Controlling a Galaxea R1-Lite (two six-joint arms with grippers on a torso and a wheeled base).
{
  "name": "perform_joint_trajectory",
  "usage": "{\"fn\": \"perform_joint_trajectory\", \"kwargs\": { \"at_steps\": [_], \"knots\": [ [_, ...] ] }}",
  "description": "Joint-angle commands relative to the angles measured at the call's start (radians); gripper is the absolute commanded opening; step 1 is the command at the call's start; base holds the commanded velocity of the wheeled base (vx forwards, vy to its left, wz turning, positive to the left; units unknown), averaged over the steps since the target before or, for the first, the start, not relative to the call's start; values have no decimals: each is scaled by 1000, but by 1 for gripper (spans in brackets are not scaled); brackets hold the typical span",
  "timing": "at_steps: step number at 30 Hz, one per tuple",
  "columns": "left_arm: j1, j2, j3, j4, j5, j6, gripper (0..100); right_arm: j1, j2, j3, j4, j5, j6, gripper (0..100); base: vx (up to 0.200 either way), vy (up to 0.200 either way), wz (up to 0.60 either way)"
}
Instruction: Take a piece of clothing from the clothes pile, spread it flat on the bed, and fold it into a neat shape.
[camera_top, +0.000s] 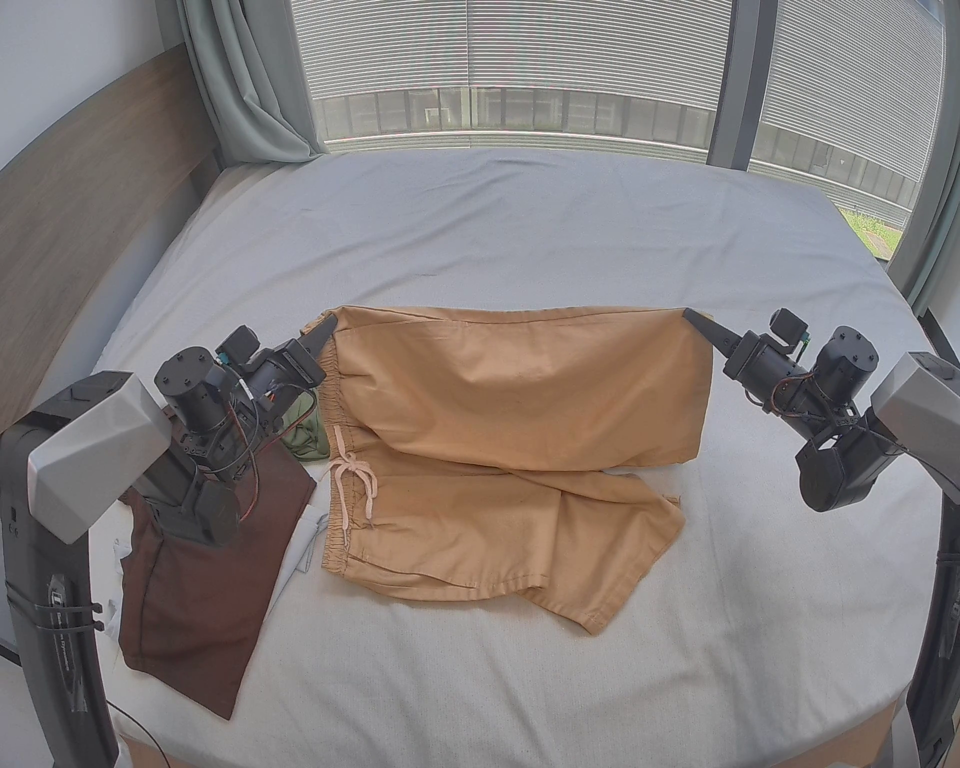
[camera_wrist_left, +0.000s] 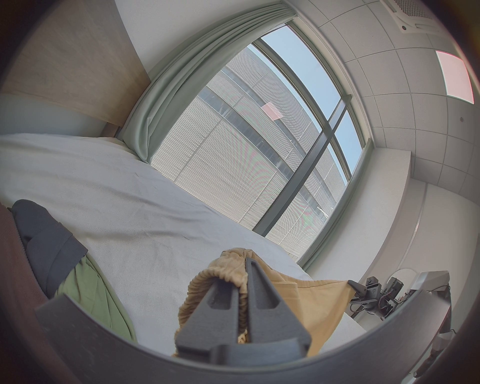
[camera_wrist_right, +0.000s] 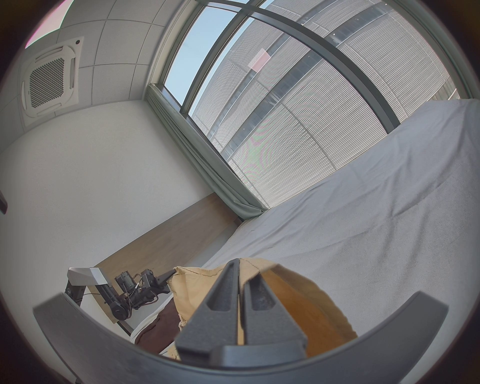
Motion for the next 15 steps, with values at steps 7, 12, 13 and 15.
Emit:
{"fn": "perform_joint_trajectory", "kwargs": {
  "at_steps": [7,12,13,15],
  "knots": [
    [5,78,-72,-1,26,-16,0,-2,100,-110,16,-2,15,0,0,0,0],
    [8,105,-98,-1,27,-36,0,-13,126,-151,30,-2,15,0,0,0,0],
    [9,112,-104,-1,27,-36,0,-14,132,-157,32,-1,15,0,0,0,0],
    [9,121,-115,-1,27,-37,0,-14,140,-166,32,-1,15,0,0,0,0]
  ]
}}
